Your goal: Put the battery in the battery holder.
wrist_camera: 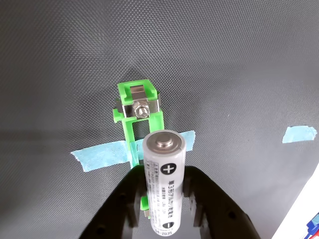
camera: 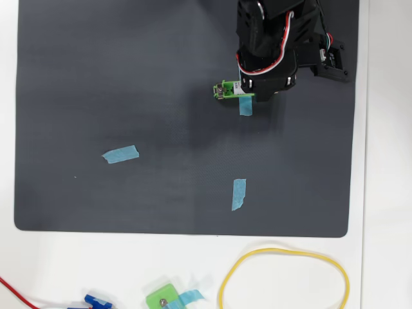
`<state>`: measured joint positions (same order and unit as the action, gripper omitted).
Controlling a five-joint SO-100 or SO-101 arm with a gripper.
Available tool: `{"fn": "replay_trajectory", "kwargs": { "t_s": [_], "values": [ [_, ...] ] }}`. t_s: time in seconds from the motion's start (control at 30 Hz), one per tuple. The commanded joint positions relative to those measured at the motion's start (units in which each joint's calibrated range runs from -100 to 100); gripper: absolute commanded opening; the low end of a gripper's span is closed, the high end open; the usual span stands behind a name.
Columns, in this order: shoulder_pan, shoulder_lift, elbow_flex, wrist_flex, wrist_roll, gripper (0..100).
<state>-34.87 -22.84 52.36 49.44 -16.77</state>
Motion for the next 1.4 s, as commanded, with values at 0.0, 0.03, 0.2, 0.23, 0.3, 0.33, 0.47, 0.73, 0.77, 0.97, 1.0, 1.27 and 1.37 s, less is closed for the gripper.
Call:
{"fn": "replay_trajectory", "kwargs": {
  "t_s": [0.0, 0.03, 0.2, 0.23, 0.3, 0.33, 0.47, 0.73, 0.77, 0.97, 1.0, 1.27, 1.37],
  "values": [
    [1.19, -0.15, -0.20, -0.84, 0.13, 0],
    [1.19, 0.19, -0.20, -0.84, 0.13, 0],
    [1.40, 4.63, -1.08, -0.93, 0.18, 0],
    [1.40, 4.63, -1.08, -1.01, 0.18, 0],
    [1.40, 4.71, -1.08, -1.01, 0.18, 0],
    [1.40, 4.71, -1.08, -1.01, 0.18, 0],
    [1.40, 5.14, -1.08, -1.01, 0.18, 0],
    [1.40, 5.48, -1.08, -1.01, 0.07, 0],
    [1.40, 5.48, -1.08, -1.01, 0.07, 0],
    [1.29, 5.56, -1.08, -0.93, -0.14, 0],
    [1.29, 5.56, -1.08, -0.93, -0.14, 0],
    [1.29, 5.56, -1.08, -0.31, 0.18, 1],
    [1.29, 5.56, -1.08, -0.14, -0.08, 6]
  ]
}}
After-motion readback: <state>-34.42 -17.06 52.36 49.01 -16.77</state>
